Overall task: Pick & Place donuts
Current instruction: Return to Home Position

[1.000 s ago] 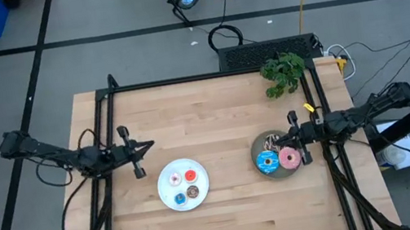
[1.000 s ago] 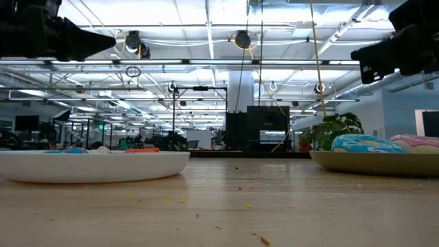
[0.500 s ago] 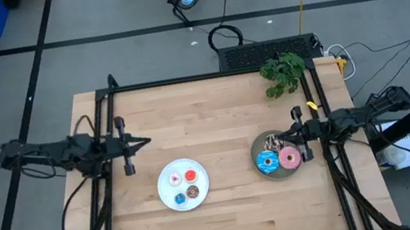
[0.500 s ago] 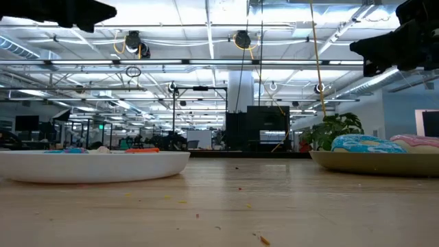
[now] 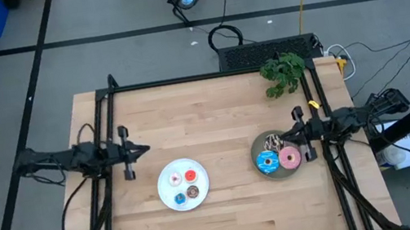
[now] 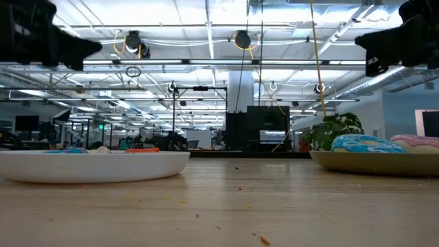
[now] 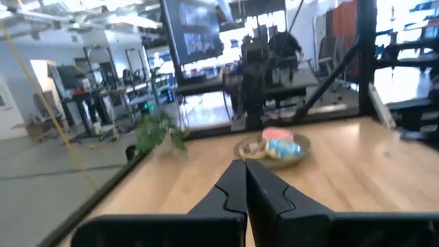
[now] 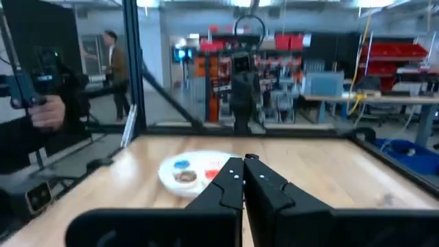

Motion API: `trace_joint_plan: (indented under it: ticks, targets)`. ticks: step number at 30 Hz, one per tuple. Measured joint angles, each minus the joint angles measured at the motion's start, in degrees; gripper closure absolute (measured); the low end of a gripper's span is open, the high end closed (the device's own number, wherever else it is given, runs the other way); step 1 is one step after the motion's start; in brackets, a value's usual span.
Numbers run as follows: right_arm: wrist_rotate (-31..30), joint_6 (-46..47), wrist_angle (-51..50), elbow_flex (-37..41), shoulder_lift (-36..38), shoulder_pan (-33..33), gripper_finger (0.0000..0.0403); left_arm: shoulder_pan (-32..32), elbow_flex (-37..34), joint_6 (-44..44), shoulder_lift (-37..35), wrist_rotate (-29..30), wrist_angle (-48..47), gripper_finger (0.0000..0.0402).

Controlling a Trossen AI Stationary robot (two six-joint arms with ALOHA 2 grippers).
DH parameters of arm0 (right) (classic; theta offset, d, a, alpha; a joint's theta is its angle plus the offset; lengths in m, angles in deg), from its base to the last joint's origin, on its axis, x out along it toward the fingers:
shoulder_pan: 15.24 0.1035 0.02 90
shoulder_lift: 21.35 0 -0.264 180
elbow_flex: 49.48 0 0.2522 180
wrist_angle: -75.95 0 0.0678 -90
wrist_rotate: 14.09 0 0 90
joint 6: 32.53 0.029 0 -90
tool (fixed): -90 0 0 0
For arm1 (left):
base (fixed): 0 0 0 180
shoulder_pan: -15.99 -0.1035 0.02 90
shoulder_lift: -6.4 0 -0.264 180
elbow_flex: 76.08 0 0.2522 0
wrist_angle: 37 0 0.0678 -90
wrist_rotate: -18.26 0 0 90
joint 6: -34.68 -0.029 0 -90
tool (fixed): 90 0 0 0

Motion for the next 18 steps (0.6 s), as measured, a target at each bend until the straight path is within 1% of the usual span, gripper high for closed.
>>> trace_joint_plan:
  ticks: [2, 5, 7, 10, 12, 15, 18]
  targets:
    - [-0.16, 0.96, -0.55, 0.07, -0.09, -0.03, 0.0403, 0.00, -2.33, 0.25, -0.16, 0.41, 0.61, 0.0395]
    - [-1.75, 0.86, -0.88, 0.09, -0.29, -0.11, 0.0403, 0.00, -2.24, 0.01, -0.32, 0.76, -0.31, 0.0397]
    - [-1.99, -0.55, 1.10, 0.09, -0.10, -0.17, 0.0403, -0.02, -2.24, -1.03, -0.30, 1.07, -0.13, 0.0399]
    - [-1.72, -0.82, 0.56, 0.09, -0.24, -0.82, 0.0403, -0.36, -2.24, -2.83, -0.30, 1.41, 0.07, 0.0395]
    - [-2.11, -0.63, 0.56, 0.09, -0.13, -2.27, 0.0403, -1.02, -2.24, -2.73, -0.30, 1.17, 0.11, 0.0394]
    - [-3.47, 1.19, -0.30, 0.09, -0.16, -4.95, 0.0403, -2.27, -2.24, -1.55, -0.30, -1.20, 1.47, 0.0398]
    - [-1.35, 1.97, -0.86, 0.09, -0.15, -7.77, 0.0403, -3.65, -2.24, -0.69, -0.30, -1.79, 1.30, 0.0395]
